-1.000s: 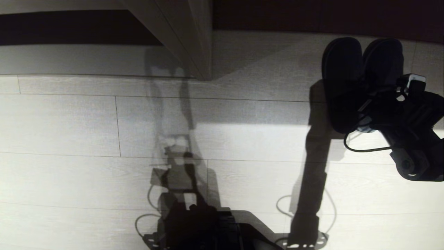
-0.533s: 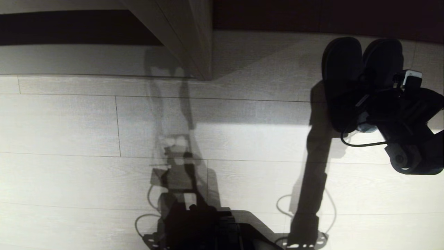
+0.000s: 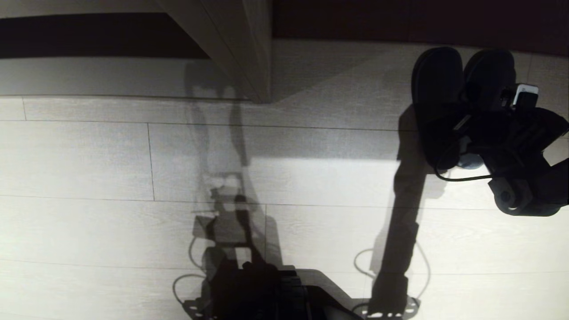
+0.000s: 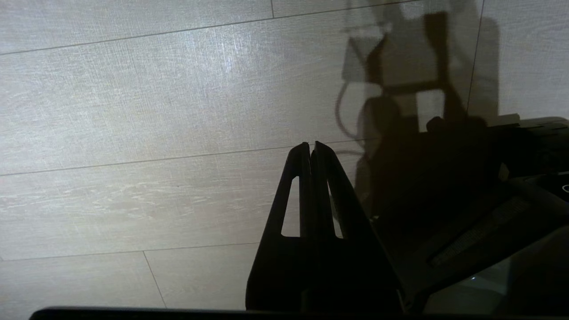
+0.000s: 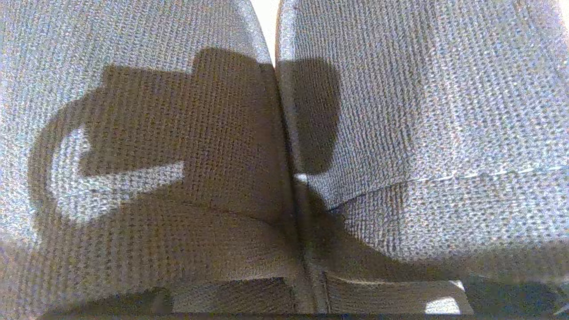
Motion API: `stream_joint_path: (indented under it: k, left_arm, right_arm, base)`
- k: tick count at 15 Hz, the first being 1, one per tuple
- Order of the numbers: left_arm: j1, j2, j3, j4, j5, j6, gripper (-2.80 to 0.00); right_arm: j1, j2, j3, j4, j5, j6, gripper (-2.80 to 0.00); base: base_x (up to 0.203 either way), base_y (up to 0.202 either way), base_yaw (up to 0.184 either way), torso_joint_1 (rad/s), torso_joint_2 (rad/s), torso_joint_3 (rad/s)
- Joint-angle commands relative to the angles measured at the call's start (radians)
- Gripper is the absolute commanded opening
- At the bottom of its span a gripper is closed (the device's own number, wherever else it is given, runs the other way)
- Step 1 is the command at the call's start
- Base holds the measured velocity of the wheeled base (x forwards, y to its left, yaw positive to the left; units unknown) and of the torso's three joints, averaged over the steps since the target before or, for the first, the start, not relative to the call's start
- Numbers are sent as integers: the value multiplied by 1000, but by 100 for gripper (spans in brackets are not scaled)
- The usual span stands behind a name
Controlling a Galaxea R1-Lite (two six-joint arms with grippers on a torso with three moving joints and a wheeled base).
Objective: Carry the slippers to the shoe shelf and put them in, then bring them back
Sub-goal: Pick up the slippers on the floor
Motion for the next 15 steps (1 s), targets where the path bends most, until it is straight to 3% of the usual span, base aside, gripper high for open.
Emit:
stream_joint_path:
  k: [1,10,11,15]
  left_arm:
    - [0,0,0,0,0,0,-280]
    - [0,0,0,0,0,0,-280]
    - [0,0,0,0,0,0,-280]
    - [0,0,0,0,0,0,-280]
  right_arm:
    - [0,18,-11,-7,-2,1,0]
    - [-1,12,-22,-12,-5,1,0]
    - [-1,6,-18,-12,-5,1,-280]
    - [-17,-68,38,-13,-6,10,-280]
  base:
    - [0,0,0,0,0,0]
    - [0,0,0,0,0,0]
    - [0,0,0,0,0,0]
    - [0,0,0,0,0,0]
